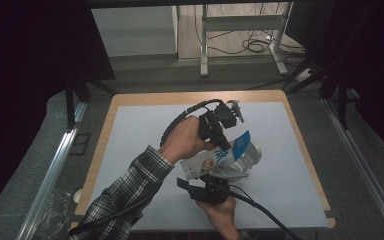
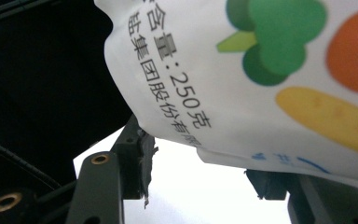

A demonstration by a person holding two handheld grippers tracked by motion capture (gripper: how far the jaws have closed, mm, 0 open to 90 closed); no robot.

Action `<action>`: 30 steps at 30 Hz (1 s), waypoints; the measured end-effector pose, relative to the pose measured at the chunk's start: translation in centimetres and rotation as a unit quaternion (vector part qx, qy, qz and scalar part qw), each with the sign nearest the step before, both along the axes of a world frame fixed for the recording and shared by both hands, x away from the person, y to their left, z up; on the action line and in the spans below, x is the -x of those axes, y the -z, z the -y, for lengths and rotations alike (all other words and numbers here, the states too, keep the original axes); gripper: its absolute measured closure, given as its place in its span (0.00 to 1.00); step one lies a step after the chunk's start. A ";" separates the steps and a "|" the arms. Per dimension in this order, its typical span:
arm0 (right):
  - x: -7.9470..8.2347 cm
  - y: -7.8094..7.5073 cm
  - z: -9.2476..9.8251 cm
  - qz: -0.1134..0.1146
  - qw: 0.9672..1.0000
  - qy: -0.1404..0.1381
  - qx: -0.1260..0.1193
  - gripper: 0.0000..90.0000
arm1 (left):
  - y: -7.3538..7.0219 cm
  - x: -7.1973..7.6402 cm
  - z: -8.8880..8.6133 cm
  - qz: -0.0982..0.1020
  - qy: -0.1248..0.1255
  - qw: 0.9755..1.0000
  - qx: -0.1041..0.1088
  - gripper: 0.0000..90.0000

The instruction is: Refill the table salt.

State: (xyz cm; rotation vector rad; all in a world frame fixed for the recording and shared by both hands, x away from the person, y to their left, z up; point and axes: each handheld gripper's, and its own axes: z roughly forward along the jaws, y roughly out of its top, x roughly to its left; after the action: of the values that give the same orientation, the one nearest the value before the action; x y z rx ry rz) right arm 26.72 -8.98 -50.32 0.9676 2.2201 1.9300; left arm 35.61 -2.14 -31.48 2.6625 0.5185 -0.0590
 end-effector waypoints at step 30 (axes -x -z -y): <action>1.1 0.4 1.0 0.018 0.996 -0.009 0.089 0.50 | 0.2 0.4 -3.2 0.031 0.004 0.997 0.076 1.00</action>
State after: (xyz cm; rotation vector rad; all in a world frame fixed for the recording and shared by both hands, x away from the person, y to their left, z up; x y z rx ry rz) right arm 25.62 -10.03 -50.70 0.8828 2.3394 1.7044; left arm 35.21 1.04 -31.67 2.5095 0.4652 -0.0185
